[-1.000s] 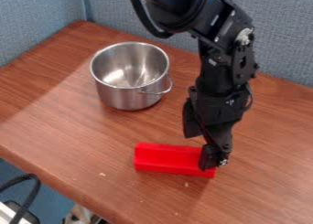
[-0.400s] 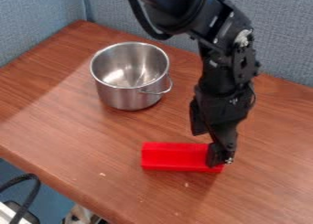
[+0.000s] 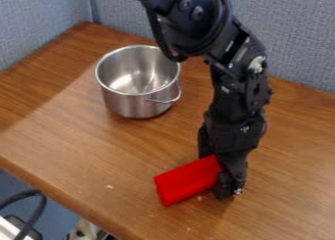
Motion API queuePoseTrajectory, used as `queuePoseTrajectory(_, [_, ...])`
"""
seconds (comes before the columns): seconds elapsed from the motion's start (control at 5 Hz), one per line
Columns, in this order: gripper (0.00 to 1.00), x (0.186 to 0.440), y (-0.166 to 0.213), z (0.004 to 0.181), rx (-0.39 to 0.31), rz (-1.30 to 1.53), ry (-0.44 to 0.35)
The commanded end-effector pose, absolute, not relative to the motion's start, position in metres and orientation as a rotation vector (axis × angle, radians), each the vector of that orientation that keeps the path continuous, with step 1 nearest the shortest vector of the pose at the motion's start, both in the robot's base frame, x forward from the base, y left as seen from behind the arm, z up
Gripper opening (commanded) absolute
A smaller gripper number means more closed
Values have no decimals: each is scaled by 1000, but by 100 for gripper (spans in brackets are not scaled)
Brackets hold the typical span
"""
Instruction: Put the red object in the metal pot
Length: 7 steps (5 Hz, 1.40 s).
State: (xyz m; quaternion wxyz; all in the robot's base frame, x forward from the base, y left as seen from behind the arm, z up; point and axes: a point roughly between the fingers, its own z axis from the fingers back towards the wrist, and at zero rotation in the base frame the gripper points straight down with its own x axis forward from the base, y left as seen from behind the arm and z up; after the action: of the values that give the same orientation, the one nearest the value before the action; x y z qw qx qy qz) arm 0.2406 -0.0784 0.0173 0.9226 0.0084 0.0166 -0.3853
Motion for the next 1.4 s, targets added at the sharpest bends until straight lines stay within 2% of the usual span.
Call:
queuePoseTrajectory(0.0, [100,235,-76,20,23,-809,52])
queuePoseTrajectory(0.4, [100,236,-76,29,22,-808,37])
queuePoseTrajectory(0.6, [0,236,-75,32,21,-804,36])
queuePoseTrajectory(0.8, [0,237,-72,48,32,-789,55])
queuePoseTrajectory(1.2, [0,261,-51,119,101,-520,94])
